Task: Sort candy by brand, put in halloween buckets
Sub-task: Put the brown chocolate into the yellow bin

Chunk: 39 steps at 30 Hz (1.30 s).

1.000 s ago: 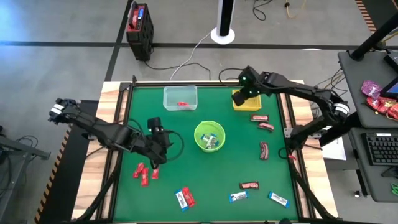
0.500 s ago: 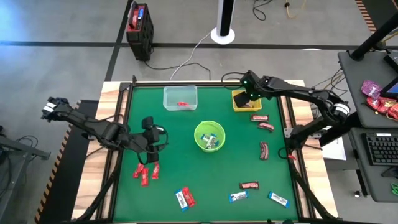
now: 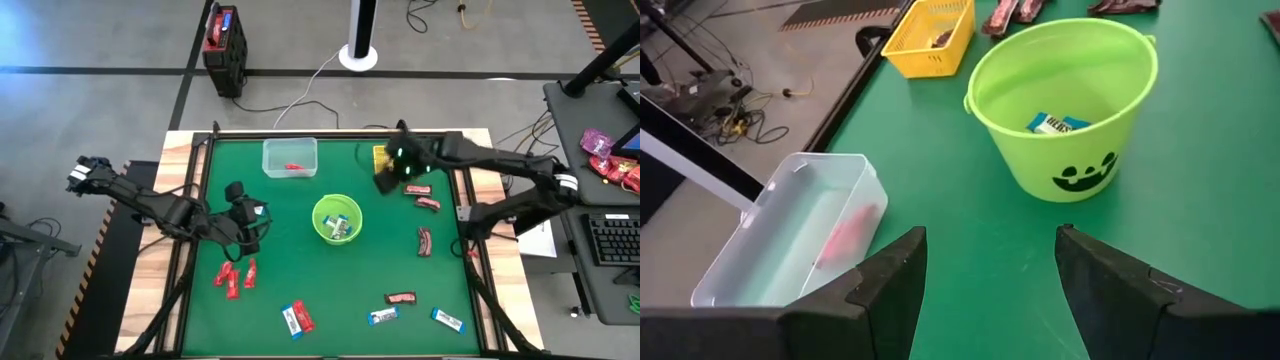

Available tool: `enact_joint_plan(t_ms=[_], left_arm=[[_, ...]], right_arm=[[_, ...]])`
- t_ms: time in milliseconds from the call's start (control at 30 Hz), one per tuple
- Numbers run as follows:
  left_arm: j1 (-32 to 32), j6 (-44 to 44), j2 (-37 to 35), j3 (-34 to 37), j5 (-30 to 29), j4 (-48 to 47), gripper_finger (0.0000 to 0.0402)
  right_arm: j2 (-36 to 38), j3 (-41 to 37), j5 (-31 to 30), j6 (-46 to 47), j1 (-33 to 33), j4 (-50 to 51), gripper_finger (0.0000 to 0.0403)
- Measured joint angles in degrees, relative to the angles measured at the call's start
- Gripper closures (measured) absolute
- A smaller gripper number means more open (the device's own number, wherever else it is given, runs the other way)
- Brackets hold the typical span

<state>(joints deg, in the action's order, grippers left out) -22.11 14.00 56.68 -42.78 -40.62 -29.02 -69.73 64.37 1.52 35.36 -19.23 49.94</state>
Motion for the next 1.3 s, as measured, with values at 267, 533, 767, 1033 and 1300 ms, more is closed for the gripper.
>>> enact_joint_plan(t_ms=[267, 533, 767, 1033, 1300], left_arm=[[0.0, 0.18, 2.11, -2.15, -0.02, -0.08, 0.0196], [-0.02, 0.52, 3.43, -2.21, 0.0, 0.55, 0.0196], [-0.02, 0.24, 5.14, -2.19, 0.04, 0.55, 0.0196], [-0.02, 0.02, 6.15, -2.17, -0.5, 0.57, 0.0196], [0.0, 0.02, 6.28, -2.12, -0.89, 0.62, 0.0196]], right_arm=[[-4.28, -0.28, -1.61, 17.89, 20.67, 12.6, 0.0254], [-6.07, -3.99, -0.97, 35.18, 32.63, 19.81, 0.0226], [-5.72, -10.28, -1.55, 43.63, 33.93, 20.42, 0.02], [-4.94, -19.36, -0.03, 46.5, 33.84, 11.98, 0.0225], [-5.38, -24.15, -0.01, 48.21, 33.84, 8.19, 0.026]])
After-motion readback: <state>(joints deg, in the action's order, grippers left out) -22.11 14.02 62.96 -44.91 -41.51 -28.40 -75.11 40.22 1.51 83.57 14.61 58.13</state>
